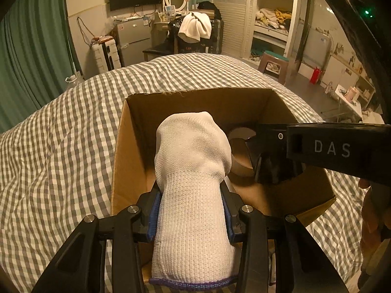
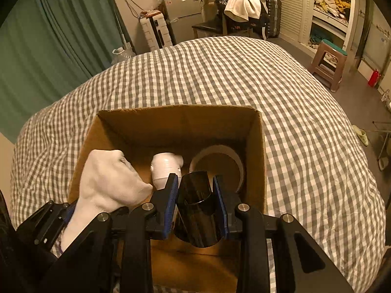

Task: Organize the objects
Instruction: 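Carry sock and mirror into the box and open both tools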

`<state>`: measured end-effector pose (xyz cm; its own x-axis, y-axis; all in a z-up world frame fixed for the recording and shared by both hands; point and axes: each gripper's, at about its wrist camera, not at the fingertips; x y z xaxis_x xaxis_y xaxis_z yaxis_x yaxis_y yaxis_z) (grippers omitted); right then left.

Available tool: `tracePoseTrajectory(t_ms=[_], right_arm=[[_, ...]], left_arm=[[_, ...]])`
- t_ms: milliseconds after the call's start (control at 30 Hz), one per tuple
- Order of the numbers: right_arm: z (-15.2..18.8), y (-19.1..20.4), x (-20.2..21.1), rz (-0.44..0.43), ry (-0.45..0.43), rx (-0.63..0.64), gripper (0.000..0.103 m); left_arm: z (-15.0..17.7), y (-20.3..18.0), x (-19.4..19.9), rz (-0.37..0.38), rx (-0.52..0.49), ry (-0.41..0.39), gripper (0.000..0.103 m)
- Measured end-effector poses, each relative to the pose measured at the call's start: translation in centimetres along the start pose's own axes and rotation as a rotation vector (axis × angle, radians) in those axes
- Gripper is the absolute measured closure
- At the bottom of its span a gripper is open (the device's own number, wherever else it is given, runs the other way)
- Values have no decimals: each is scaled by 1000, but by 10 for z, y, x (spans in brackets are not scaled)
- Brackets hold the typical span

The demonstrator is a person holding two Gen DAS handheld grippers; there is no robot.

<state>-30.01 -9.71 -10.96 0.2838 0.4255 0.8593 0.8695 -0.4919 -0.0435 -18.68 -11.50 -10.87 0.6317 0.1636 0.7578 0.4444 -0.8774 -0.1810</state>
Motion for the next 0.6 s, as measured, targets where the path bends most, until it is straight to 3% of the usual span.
tracePoseTrajectory(t_ms=[233, 300, 400, 467, 533, 600], right_arm=[[3, 1, 8, -6, -14, -2, 70], [3, 2, 14, -7, -25, -10, 46], [0, 1, 25, -17, -54, -29, 44], [-3, 2, 33, -13, -73, -30, 41], [-5, 2, 43, 0, -97, -37, 34], [-6, 1, 53, 15, -131, -54, 18]], left_arm=[[0, 1, 4, 52, 42, -5, 56], [1, 2, 7, 65, 46, -10, 51], [0, 2, 14, 65, 45, -30, 36], [-2, 2, 22, 65, 42, -49, 18], [-6, 0, 30, 61, 30, -64, 10], [-11, -3, 42, 43, -4, -93, 5]])
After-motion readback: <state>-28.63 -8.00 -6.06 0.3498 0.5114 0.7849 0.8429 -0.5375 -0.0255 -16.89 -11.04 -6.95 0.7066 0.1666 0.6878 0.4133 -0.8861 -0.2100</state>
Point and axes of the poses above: each gripper's, at about its wrist camera, not at the fingertips, and x roughly against the way its jaws point, y to its left, z to its underside, and after that the axes turned 14 degrees about z, right-handed
